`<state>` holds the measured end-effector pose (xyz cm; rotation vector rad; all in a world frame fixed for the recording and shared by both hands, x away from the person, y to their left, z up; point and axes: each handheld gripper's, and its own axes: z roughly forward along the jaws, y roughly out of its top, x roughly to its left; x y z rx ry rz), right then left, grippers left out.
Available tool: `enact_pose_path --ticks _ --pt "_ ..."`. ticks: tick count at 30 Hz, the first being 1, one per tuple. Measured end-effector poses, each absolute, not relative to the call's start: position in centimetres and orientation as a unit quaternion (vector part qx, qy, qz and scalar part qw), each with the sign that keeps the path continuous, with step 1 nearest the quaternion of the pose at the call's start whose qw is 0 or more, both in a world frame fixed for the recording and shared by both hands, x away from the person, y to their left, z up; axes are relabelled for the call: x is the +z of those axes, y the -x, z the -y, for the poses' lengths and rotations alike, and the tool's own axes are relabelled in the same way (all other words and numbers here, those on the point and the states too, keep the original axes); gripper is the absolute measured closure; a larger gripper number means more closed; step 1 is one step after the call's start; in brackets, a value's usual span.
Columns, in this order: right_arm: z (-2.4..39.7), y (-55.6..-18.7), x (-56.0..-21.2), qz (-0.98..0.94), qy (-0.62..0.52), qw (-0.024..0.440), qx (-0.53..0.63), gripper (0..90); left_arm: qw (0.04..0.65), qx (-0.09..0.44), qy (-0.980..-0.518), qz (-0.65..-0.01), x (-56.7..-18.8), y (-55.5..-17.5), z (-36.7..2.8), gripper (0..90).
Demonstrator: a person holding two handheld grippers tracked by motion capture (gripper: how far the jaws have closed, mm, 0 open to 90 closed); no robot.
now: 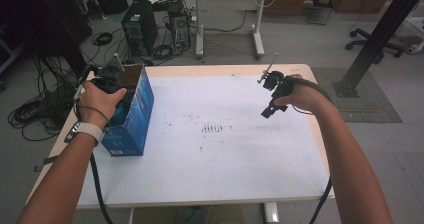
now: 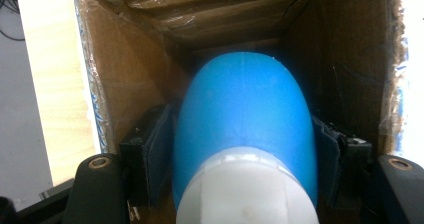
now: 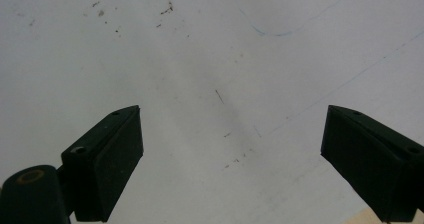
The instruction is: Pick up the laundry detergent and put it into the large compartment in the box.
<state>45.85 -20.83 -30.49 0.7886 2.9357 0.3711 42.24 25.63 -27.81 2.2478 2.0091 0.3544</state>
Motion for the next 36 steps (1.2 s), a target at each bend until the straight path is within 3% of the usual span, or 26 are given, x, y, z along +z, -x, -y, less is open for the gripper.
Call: enact_pose_path --ticks 14,36 --pt "20.80 -45.86 -30.50 -0.958 -0.258 0.039 0.121 10.0 0.055 0.114 -0.741 -0.660 -27.79 -42.26 -25.75 25.0" --pt "20.90 -45.62 -30.33 -0.957 -0.259 0.041 0.123 10.0 0.068 0.112 -0.736 -0.664 -27.20 -41.99 -26.07 20.3"
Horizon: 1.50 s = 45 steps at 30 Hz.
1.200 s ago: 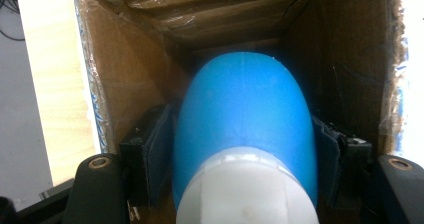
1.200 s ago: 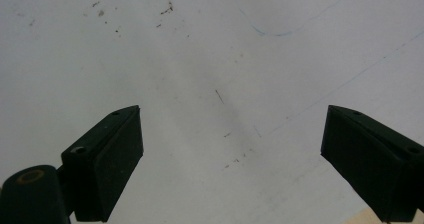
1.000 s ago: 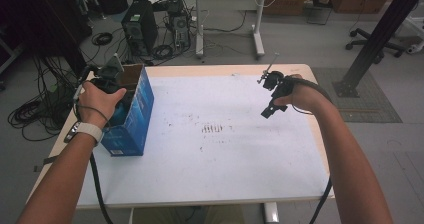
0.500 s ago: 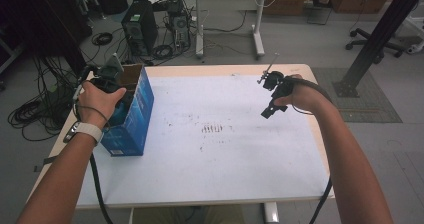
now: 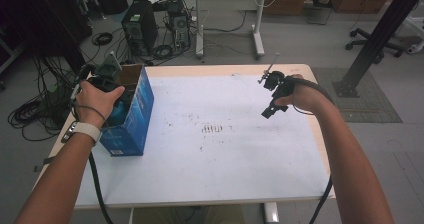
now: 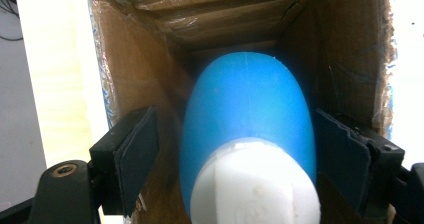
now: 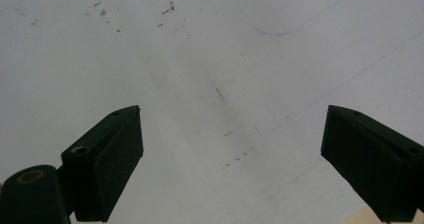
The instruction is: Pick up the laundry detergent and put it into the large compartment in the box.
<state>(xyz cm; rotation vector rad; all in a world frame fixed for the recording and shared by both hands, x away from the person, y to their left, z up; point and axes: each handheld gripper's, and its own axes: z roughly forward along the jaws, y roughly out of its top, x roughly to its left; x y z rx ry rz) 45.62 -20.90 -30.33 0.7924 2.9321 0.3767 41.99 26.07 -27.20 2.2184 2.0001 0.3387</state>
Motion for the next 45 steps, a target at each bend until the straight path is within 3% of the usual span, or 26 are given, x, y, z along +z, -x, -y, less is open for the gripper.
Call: enact_pose_path --ticks 14,18,45 --pt "20.8 -45.5 -30.3 -0.957 -0.257 0.041 0.124 10.0 0.078 0.113 -0.738 -0.661 -26.8 -41.8 -26.1 19.4" --pt "20.8 -45.5 -30.2 -0.957 -0.258 0.041 0.125 10.0 0.083 0.119 -0.742 -0.654 -26.1 -41.7 -26.1 13.6" --pt "20.9 -45.0 -29.8 -0.956 -0.257 0.044 0.131 10.0 0.097 0.122 -0.749 -0.643 -22.9 -40.8 -25.3 13.0"
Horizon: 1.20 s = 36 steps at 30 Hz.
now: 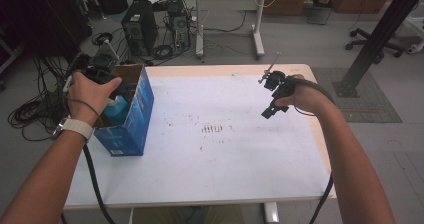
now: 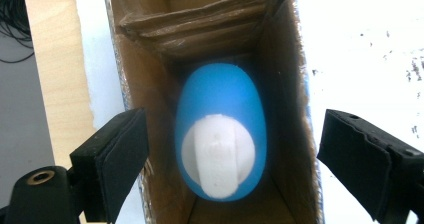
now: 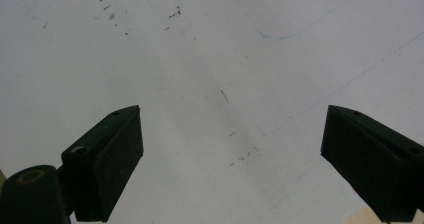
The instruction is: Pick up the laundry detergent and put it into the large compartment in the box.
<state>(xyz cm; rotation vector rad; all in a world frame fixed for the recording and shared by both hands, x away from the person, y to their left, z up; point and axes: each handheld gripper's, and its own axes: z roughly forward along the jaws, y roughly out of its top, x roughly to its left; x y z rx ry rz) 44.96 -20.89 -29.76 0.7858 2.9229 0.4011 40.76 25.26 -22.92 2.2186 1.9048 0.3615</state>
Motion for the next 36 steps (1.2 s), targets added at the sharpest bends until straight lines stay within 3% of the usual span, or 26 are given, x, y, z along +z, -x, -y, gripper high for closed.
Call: enact_pose_path --ticks 36 --pt "20.8 -44.8 -29.0 -0.956 -0.255 0.050 0.137 10.0 0.126 0.132 -0.772 -0.608 -15.2 -40.1 -19.6 12.8"
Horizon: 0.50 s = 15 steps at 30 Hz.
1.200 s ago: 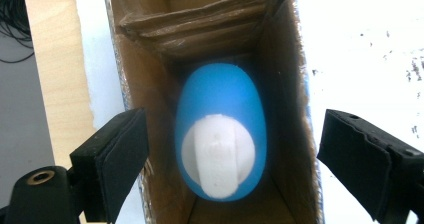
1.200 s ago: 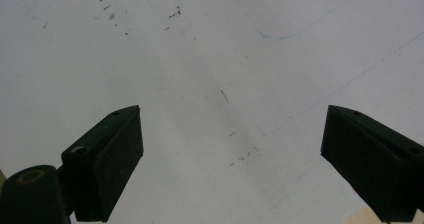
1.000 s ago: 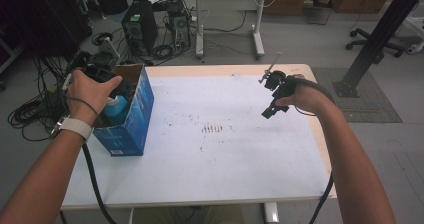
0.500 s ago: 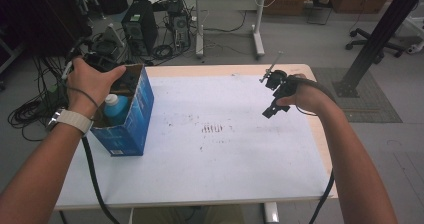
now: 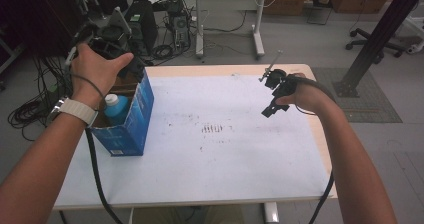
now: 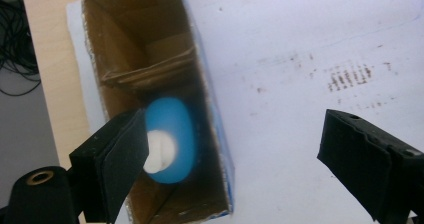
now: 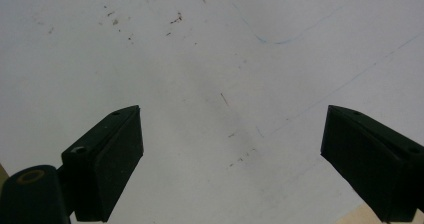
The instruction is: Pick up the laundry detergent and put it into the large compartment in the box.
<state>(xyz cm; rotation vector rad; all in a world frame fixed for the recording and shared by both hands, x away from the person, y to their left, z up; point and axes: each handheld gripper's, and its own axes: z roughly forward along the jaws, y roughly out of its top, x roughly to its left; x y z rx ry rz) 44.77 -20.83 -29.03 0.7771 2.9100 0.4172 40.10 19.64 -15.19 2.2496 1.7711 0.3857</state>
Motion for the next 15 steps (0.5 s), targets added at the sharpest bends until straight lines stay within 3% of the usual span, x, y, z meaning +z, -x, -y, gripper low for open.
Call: enact_pose_path --ticks 15 --pt "20.8 -44.8 -29.0 -0.956 -0.256 0.051 0.138 10.0 0.138 0.119 -0.787 -0.589 -13.6 -40.8 -15.8 12.7"
